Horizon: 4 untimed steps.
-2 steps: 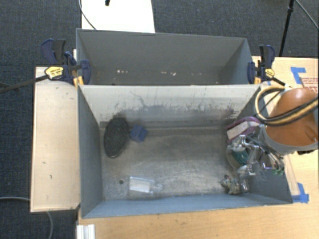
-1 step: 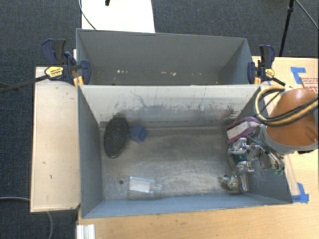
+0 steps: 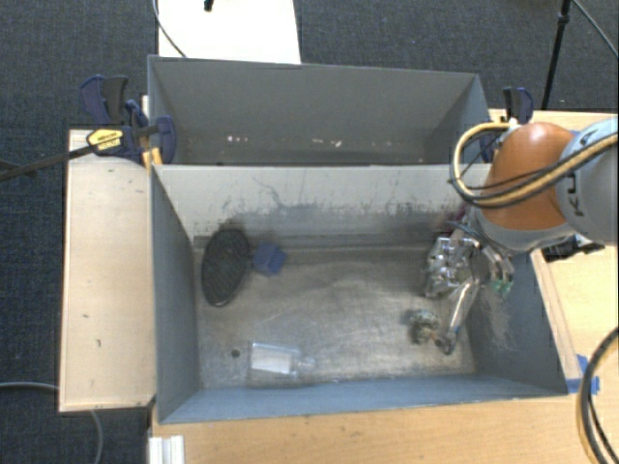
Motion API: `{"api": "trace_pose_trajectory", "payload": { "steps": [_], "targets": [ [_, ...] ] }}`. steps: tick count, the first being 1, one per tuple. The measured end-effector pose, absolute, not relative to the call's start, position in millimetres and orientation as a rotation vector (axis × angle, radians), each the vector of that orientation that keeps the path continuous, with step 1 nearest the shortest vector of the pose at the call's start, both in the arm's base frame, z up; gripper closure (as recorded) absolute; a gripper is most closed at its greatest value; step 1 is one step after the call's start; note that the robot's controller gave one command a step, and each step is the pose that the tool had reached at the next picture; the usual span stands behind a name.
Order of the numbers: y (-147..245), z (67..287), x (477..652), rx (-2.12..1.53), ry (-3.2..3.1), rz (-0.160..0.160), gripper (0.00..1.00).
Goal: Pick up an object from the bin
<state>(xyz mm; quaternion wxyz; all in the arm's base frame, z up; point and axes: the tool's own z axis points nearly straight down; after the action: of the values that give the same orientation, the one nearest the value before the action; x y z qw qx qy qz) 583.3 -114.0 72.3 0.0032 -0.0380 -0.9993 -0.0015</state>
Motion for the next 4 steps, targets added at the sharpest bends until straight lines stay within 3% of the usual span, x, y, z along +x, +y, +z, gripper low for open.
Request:
{"api": "trace_pose_trajectory", "payload": {
  "steps": [1, 2, 3, 4],
  "targets": [
    [-101.2, 292.5, 530.7, 0.106, -3.152, 0.004, 1.00],
    [-130.9, 112.0, 507.5, 0.216, -3.129, -0.004, 1.00],
    [-126.0, 248.5, 530.6, 0.834, -3.038, 0.006, 1.00],
    [-126.0, 121.8, 555.6, 0.306, -3.126, -0.003, 1.00]
  ]
}}
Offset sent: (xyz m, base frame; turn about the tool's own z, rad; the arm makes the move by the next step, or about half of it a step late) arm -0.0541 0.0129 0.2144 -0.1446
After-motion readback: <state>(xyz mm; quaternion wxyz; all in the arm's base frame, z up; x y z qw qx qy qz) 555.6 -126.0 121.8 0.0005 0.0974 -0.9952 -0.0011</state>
